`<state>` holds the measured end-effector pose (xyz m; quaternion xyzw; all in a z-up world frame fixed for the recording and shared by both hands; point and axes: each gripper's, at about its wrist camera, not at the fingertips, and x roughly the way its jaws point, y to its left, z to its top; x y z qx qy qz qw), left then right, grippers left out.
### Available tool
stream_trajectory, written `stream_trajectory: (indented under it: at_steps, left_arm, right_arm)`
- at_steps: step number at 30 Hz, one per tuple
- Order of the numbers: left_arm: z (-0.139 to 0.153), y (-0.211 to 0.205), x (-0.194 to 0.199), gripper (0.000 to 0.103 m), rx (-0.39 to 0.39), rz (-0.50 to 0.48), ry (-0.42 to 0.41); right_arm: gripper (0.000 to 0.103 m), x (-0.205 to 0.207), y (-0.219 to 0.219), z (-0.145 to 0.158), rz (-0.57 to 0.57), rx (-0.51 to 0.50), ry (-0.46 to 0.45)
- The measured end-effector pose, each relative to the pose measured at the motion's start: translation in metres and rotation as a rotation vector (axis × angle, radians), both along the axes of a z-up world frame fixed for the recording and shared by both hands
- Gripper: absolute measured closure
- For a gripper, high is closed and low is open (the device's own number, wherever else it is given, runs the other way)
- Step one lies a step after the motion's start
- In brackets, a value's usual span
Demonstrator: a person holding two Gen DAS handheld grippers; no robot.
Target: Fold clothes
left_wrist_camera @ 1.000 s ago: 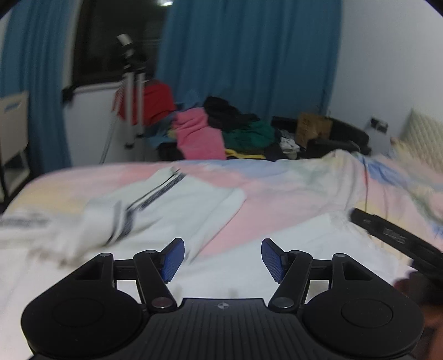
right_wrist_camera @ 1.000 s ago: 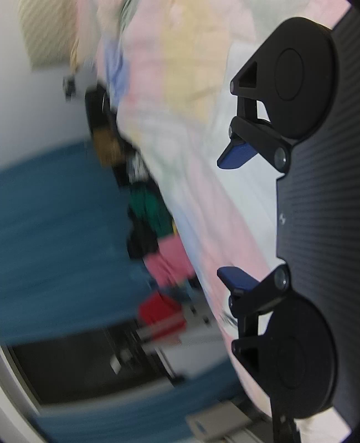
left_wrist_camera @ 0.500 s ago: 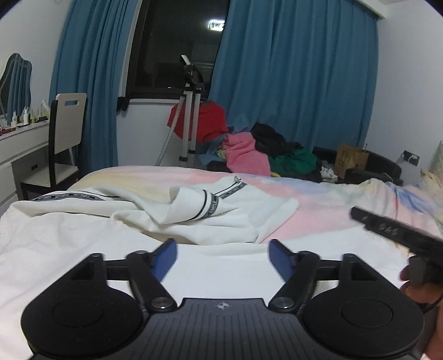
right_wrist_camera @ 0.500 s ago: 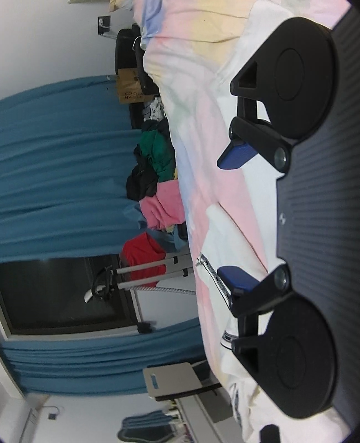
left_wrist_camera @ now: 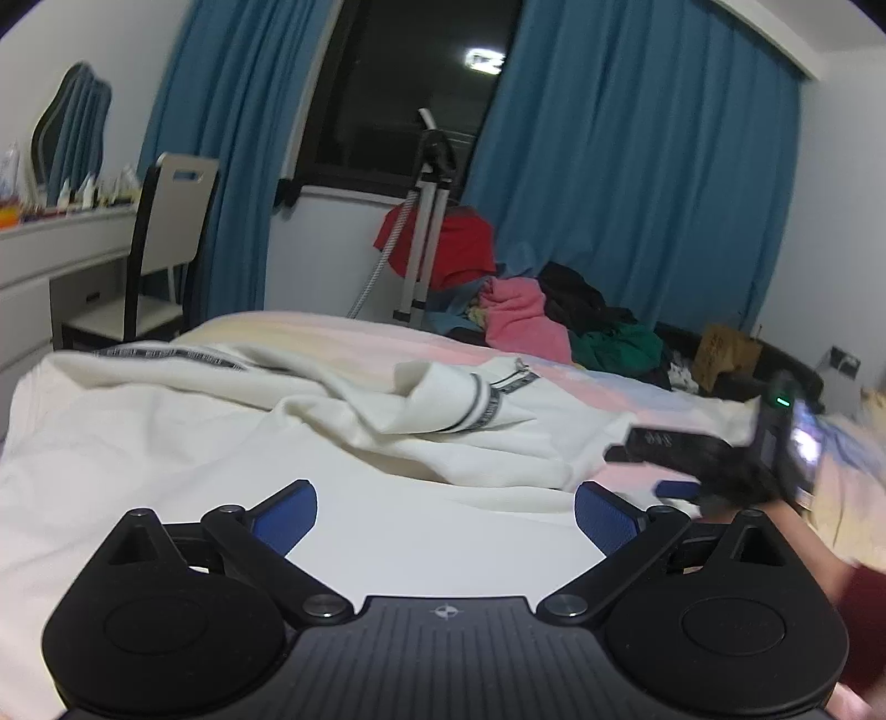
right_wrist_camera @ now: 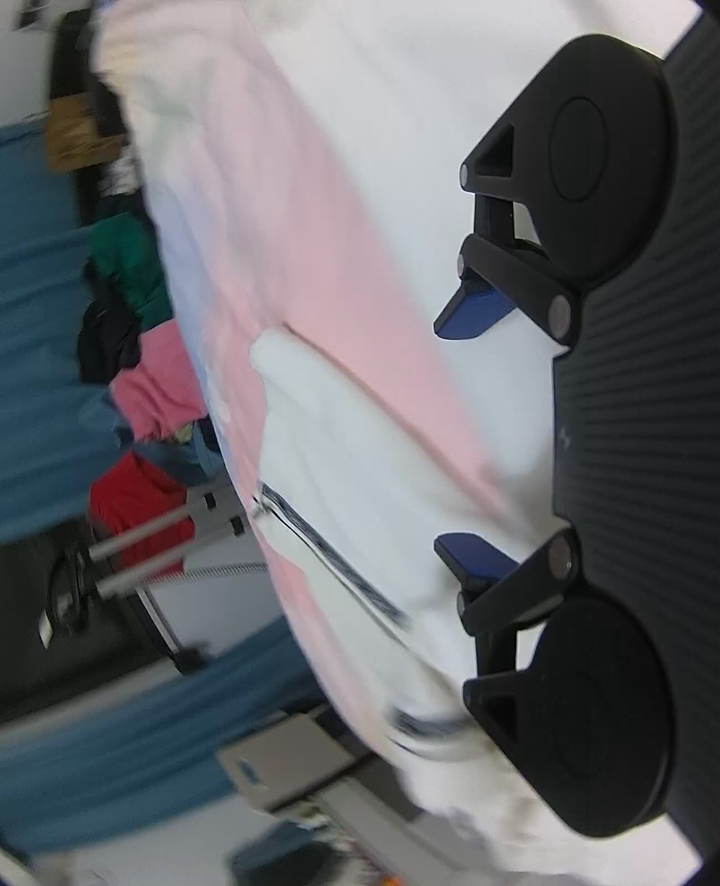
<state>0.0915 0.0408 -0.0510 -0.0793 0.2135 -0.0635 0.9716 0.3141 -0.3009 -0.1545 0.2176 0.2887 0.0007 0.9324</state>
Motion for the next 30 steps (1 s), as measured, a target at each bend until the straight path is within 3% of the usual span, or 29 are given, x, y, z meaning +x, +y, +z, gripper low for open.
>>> stream_trajectory:
  at_steps: [3,5,7,8,10,14,17,20,22,26,30]
  left_arm:
    - [-0.018,0.007,0.019,0.002,0.012,0.047,0.040]
    - [-0.029,0.012,0.031,0.002,-0.035,0.042,0.096]
    - [-0.037,0.019,0.039,0.002,-0.079,0.034,0.110]
    - [-0.040,0.021,0.042,0.002,-0.081,0.042,0.109]
    - [-0.045,0.023,0.046,0.002,-0.075,0.066,0.107]
    - [-0.048,0.020,0.049,0.003,-0.013,0.093,0.101]
    - [-0.048,0.015,0.046,0.003,-0.020,0.073,0.099]
    - [-0.047,0.011,0.044,0.003,-0.009,0.045,0.099]
    - [-0.045,0.008,0.043,0.003,0.004,0.033,0.091]
    - [-0.045,0.007,0.044,0.003,0.009,0.026,0.084]
    - [-0.050,0.004,0.047,0.003,0.029,0.020,0.091]
  right_arm:
    - [0.022,0.049,-0.002,-0.014,-0.091,0.086,0.036]
    - [0.022,0.078,-0.001,-0.021,-0.157,0.115,0.038]
    - [0.029,0.100,0.007,-0.020,-0.195,0.067,0.018]
    - [0.060,0.111,0.011,-0.018,-0.200,0.035,0.020]
    - [0.095,0.130,0.016,-0.011,-0.212,-0.036,0.048]
    - [0.097,0.135,0.021,0.030,-0.178,-0.102,-0.028]
    - [0.097,0.132,0.006,0.075,-0.217,-0.130,-0.108]
    - [0.097,0.118,-0.033,0.117,-0.347,-0.181,-0.222]
    - [0.097,0.103,-0.068,0.127,-0.468,-0.216,-0.259]
    - [0.097,0.069,-0.140,0.088,-0.615,-0.249,-0.124]
    - [0.097,0.049,-0.175,0.012,-0.621,-0.222,0.076]
